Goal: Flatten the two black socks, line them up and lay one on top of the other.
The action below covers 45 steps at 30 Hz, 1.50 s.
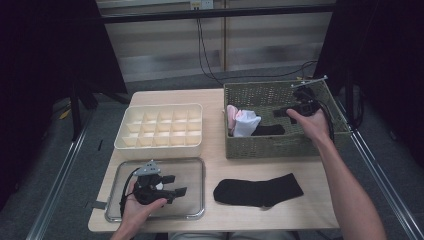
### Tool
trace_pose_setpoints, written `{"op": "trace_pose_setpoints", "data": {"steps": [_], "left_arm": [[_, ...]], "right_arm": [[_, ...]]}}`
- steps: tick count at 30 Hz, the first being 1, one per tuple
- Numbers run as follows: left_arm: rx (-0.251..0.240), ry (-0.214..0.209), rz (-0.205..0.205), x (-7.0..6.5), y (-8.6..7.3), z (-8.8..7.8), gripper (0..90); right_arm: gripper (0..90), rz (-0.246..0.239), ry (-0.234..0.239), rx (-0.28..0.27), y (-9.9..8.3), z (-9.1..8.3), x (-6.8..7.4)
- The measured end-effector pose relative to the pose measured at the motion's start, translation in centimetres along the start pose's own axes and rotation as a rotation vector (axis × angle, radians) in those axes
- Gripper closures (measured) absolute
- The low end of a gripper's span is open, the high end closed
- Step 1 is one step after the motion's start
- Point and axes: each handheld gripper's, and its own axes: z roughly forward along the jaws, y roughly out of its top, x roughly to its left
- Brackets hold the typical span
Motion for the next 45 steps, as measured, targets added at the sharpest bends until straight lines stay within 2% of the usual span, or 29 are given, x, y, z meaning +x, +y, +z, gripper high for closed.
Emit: {"op": "trace_pose_setpoints", "data": {"steps": [2,4,5,7,11,12,14,17,19,20,23,25,26,27,29,31,33,38,40,44,45], "left_arm": [[0.0,0.0,0.0,0.0,0.0,0.0,28.8],[0.004,-0.002,0.001,0.0,0.0,0.1,28.8],[0.005,-0.004,0.001,0.0,0.0,0.1,28.8],[0.006,-0.005,0.001,0.0,0.0,0.1,28.9],[0.01,-0.007,-0.001,0.2,-0.1,0.1,28.8],[0.008,-0.008,-0.002,0.2,-0.1,0.1,28.8],[0.008,-0.011,-0.006,0.2,-0.1,0.2,28.8],[0.018,-0.014,-0.003,0.3,-0.1,0.4,28.8],[0.022,-0.017,0.0,0.2,-0.1,0.5,28.8],[0.024,-0.017,0.0,0.2,-0.1,0.5,28.8],[0.025,-0.019,0.0,0.2,0.0,0.7,28.8],[0.031,-0.018,0.003,0.2,0.0,0.8,28.8],[0.031,-0.017,0.004,0.1,0.0,0.8,28.8],[0.032,-0.02,0.006,0.1,-0.1,0.9,28.8],[0.037,-0.018,0.009,0.2,-0.1,1.0,28.8],[0.037,-0.021,0.008,0.2,0.0,1.0,28.8],[0.036,-0.022,0.003,0.2,-0.1,0.9,28.8],[0.028,-0.022,0.006,0.3,0.0,0.9,28.9],[0.031,-0.021,0.002,0.4,0.0,0.9,28.9],[0.034,-0.02,0.001,0.4,0.0,0.9,29.0],[0.034,-0.018,0.003,0.4,0.0,0.9,29.0]], "right_arm": [[51.8,0.01,-0.009,-0.011,0.6,0.5,-0.3],[53.0,0.021,-0.018,-0.016,1.1,1.0,-0.6],[53.0,0.024,-0.016,-0.011,1.3,1.3,-0.8],[54.1,0.021,-0.043,0.007,1.6,2.0,-1.3],[54.8,0.029,-0.052,0.051,1.8,3.3,-2.2],[54.0,0.044,-0.049,0.076,1.7,3.6,-2.4],[54.2,0.048,-0.071,0.099,1.5,4.0,-2.7],[53.5,0.026,-0.095,0.133,1.6,4.5,-2.9],[52.6,0.051,-0.085,0.161,1.5,5.0,-3.4],[53.1,0.064,-0.081,0.179,1.3,5.3,-3.7],[52.7,0.057,-0.088,0.241,1.2,6.1,-3.9],[55.2,0.077,-0.083,0.276,1.0,6.8,-3.9],[54.7,0.059,-0.109,0.318,0.9,7.3,-3.8],[54.6,0.059,-0.115,0.337,0.9,7.5,-3.8],[54.8,0.075,-0.099,0.346,0.8,7.7,-4.0],[54.3,0.092,-0.11,0.363,0.7,7.8,-4.1],[53.5,0.102,-0.097,0.381,0.6,8.0,-4.3],[51.3,0.101,-0.095,0.476,0.2,9.0,-4.2],[56.9,0.111,-0.086,0.492,0.2,9.1,-4.2],[81.1,0.083,-0.069,0.494,0.3,9.1,-4.0],[84.6,0.081,-0.065,0.496,0.3,9.0,-3.9]]}}
